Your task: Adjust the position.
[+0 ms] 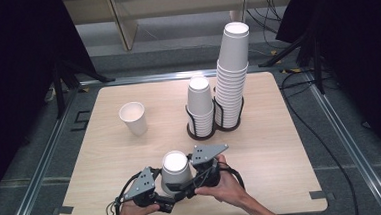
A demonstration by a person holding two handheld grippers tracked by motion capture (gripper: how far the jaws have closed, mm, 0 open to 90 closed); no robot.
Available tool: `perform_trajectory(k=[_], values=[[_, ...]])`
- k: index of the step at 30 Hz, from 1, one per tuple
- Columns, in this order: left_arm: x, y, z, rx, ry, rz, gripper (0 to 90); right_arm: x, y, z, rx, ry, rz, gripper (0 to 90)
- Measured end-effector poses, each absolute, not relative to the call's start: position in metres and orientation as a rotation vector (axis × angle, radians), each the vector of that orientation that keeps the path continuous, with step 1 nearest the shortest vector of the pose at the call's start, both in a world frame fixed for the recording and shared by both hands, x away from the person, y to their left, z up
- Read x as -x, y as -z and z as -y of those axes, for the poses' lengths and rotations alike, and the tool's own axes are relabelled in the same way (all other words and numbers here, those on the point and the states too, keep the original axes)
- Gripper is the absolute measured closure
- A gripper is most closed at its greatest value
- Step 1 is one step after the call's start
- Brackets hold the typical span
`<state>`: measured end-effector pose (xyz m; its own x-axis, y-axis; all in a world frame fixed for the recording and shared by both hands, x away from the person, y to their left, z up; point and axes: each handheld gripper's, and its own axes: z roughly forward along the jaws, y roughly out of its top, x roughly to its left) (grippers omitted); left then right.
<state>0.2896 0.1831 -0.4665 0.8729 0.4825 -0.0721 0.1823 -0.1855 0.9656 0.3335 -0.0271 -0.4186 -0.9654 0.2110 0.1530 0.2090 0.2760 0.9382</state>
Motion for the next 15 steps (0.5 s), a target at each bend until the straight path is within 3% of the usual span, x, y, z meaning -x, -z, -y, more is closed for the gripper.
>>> perform_trajectory(k=[15], values=[[-0.291, 0.467, -0.184, -1.912, -0.345, -0.484, 13.1, -0.336, 0.392, 0.045, -0.417, -1.755, -2.582, 15.6]])
